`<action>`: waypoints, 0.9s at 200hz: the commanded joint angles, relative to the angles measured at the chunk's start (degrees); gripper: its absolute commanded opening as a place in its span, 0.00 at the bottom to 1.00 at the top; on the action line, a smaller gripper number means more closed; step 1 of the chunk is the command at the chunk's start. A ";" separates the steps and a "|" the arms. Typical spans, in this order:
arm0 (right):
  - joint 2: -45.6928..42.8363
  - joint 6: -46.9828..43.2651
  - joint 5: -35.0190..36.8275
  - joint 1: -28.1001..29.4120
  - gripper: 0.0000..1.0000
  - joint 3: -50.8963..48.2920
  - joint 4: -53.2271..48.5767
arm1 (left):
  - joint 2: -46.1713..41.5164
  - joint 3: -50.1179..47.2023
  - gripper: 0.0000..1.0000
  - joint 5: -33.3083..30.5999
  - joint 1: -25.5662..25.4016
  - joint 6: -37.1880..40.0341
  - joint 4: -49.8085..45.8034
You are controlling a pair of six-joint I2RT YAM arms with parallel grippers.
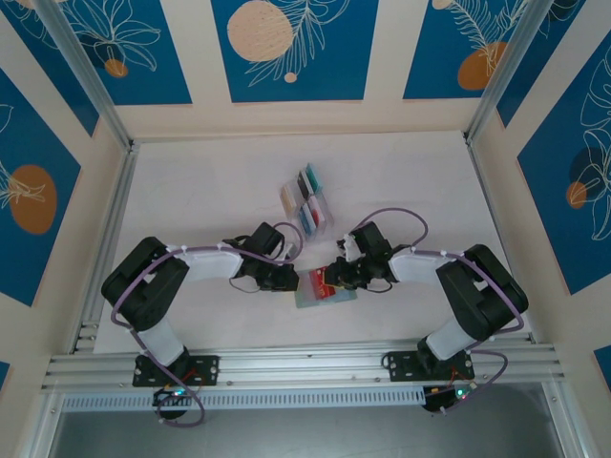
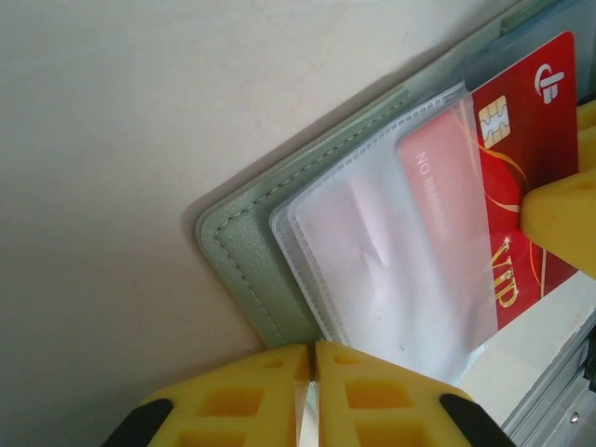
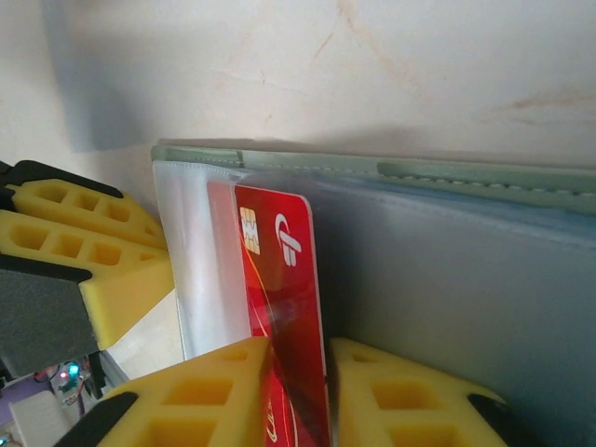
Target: Put the credit cards into the card holder
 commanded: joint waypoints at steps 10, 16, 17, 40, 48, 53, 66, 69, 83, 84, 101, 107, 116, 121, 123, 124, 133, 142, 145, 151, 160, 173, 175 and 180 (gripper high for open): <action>0.15 -1.22 5.69 2.42 0.27 1.78 -8.82 | 1.43 -0.78 0.13 -6.19 -0.58 2.11 -7.49; 0.24 -1.27 6.10 2.88 0.27 2.09 -9.24 | 1.63 -0.74 0.12 -6.18 -0.71 2.19 -7.42; 0.24 -1.27 6.21 3.00 0.27 2.20 -9.36 | 1.65 -0.75 0.12 -6.24 -0.72 2.23 -7.46; 0.33 -1.34 7.63 4.74 0.25 3.71 -10.95 | 2.14 -0.41 0.12 -6.58 -1.20 2.35 -7.57; 0.35 -1.46 8.03 5.31 0.25 4.22 -11.37 | 2.36 -0.40 0.12 -6.69 -1.33 2.36 -7.58; 0.41 -1.43 8.34 5.68 0.24 4.64 -11.72 | 2.44 -0.32 0.12 -6.73 -1.37 2.27 -7.51; 0.64 -1.42 8.84 6.49 0.24 5.51 -12.27 | 2.70 -0.31 0.12 -6.92 -1.69 2.27 -7.44; 0.75 -1.36 8.90 6.77 0.24 5.67 -12.33 | 2.80 -0.32 0.12 -6.91 -1.69 2.22 -7.44; 1.18 -1.12 8.86 7.46 0.23 6.29 -12.25 | 2.82 -0.36 0.12 -6.93 -1.81 2.02 -7.32; 1.18 -1.12 8.86 7.46 0.23 6.29 -12.25 | 2.81 -0.34 0.12 -6.92 -1.89 2.02 -7.27; 2.09 -0.35 8.77 8.37 0.21 6.92 -11.86 | 2.80 -0.47 0.12 -6.82 -1.88 1.82 -6.94; 2.45 0.01 8.68 8.67 0.21 7.04 -11.76 | 2.73 -0.49 0.12 -6.74 -2.04 1.72 -6.83; 2.98 0.64 8.53 9.09 0.21 7.28 -11.29 | 2.80 -0.57 0.12 -6.65 -2.04 1.53 -6.64; 3.25 1.02 8.50 9.43 0.21 7.38 -10.97 | 2.82 -0.58 0.12 -6.65 -2.05 1.48 -6.58; 3.45 1.12 8.44 9.49 0.21 7.40 -10.88 | 2.83 -0.58 0.12 -6.64 -2.05 1.55 -6.54; 3.47 1.20 8.43 9.55 0.21 7.44 -10.79 | 2.82 -0.58 0.12 -6.64 -2.05 1.52 -6.53; 3.94 1.84 8.42 9.92 0.21 7.57 -10.28 | 2.86 -0.58 0.12 -6.67 -2.20 1.33 -6.35; 4.42 2.23 8.33 10.22 0.21 7.87 -9.91 | 2.90 -0.66 0.12 -6.53 -2.22 1.23 -6.14; 4.57 2.36 8.25 10.36 0.22 8.01 -9.84 | 2.90 -0.67 0.12 -6.47 -2.26 1.19 -6.17; 4.86 2.44 8.16 10.56 0.22 8.24 -9.66 | 3.05 -0.74 0.12 -6.40 -2.37 1.06 -6.09; 5.28 2.44 8.07 11.00 0.22 8.54 -9.50 | 3.10 -0.75 0.12 -6.36 -2.42 1.05 -5.91; 5.78 2.34 8.23 11.61 0.22 9.34 -9.53 | 3.16 -0.73 0.12 -6.21 -2.54 0.88 -5.64; 5.87 2.33 8.24 11.76 0.22 9.45 -9.58 | 3.18 -0.75 0.12 -6.20 -2.50 0.83 -5.64; 5.94 2.27 8.25 11.90 0.22 9.57 -9.61 | 3.22 -0.83 0.12 -6.13 -2.55 0.79 -5.53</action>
